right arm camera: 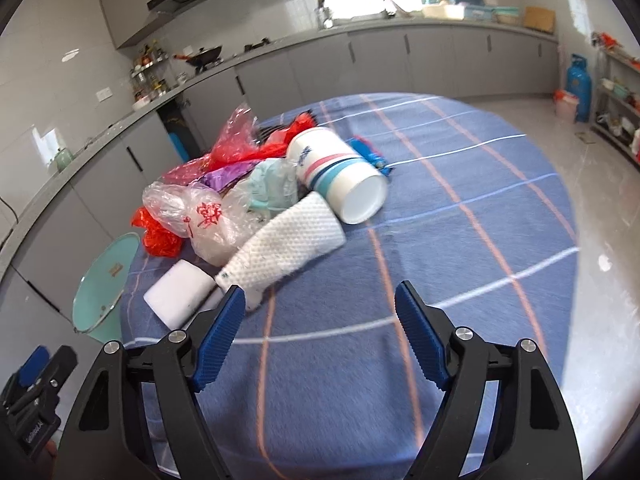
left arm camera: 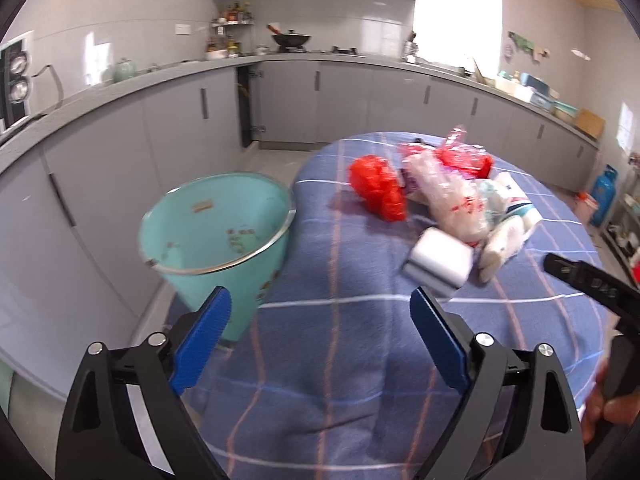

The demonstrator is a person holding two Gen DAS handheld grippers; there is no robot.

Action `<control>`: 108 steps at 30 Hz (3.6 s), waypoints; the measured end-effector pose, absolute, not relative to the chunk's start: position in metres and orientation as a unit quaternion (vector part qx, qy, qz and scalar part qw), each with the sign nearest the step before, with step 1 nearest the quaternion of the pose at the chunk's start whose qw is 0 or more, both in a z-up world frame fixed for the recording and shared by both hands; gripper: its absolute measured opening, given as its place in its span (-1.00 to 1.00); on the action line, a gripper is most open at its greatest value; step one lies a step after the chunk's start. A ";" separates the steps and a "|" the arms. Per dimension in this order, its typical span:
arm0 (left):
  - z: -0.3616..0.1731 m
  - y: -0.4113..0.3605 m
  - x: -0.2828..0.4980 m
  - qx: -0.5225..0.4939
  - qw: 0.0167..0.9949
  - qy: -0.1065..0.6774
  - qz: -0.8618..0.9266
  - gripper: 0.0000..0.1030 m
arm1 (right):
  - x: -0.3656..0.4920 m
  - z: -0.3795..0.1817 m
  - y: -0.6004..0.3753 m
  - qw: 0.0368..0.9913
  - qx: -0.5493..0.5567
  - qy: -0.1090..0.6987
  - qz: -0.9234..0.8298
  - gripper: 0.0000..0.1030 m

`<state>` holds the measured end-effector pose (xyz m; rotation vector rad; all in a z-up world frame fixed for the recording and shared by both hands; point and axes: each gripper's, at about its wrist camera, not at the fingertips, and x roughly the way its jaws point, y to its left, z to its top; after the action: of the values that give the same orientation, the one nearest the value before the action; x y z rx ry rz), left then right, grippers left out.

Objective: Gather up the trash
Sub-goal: 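Grasp the white knit cloth with the right tool while the left tool grasps the white sponge, then carry the cloth and sponge over the teal bucket and open both tools, then move both tools back to the trash pile on the table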

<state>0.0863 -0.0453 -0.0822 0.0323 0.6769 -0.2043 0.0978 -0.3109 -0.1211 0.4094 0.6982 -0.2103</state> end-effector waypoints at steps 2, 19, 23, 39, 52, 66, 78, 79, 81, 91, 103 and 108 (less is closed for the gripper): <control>-0.082 -0.058 0.095 0.020 0.936 0.329 -0.119 0.70 | 0.110 -0.124 -0.315 0.907 0.222 0.346 -0.089 0.52; -0.102 -0.129 0.146 0.065 0.913 0.360 -0.179 0.57 | 0.168 -0.143 -0.322 0.881 0.255 0.398 0.008 -0.41; -0.104 -0.141 0.154 0.074 0.909 0.363 -0.191 0.49 | 0.147 -0.126 -0.333 0.886 0.263 0.381 0.022 -0.43; -0.119 -0.153 0.160 0.051 0.892 0.373 -0.251 -0.12 | 0.129 -0.102 -0.335 0.911 0.217 0.350 -0.026 -0.42; -0.049 -0.034 0.151 -0.017 0.945 0.292 -0.147 -0.09 | 0.164 -0.050 -0.263 0.939 0.155 0.301 0.064 -0.41; -0.053 0.090 0.202 -0.067 0.949 0.306 0.044 -0.08 | 0.254 -0.072 -0.116 0.904 0.101 0.357 0.211 -0.40; -0.100 0.100 0.247 -0.063 0.929 0.363 0.043 -0.08 | 0.299 -0.119 -0.071 0.869 0.086 0.431 0.229 -0.36; -0.103 0.100 0.249 -0.062 0.927 0.367 0.043 -0.08 | 0.302 -0.121 -0.068 0.866 0.084 0.436 0.231 -0.35; -0.110 0.100 0.251 -0.059 0.924 0.374 0.042 -0.07 | 0.307 -0.126 -0.065 0.861 0.084 0.443 0.237 -0.30; -0.117 0.109 0.253 -0.052 0.920 0.381 0.069 0.40 | 0.304 -0.121 -0.078 0.870 0.094 0.423 0.234 0.19; -0.085 0.087 0.228 -0.026 0.933 0.347 0.088 0.86 | 0.253 -0.081 -0.121 0.918 0.096 0.342 0.177 0.25; -0.077 0.065 0.219 -0.016 0.936 0.344 0.076 0.88 | 0.235 -0.074 -0.148 0.928 0.103 0.326 0.150 0.25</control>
<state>0.2192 0.0649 -0.0768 -0.0322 0.7031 0.1560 0.2352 -0.1484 -0.0740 0.2112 0.6681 0.3078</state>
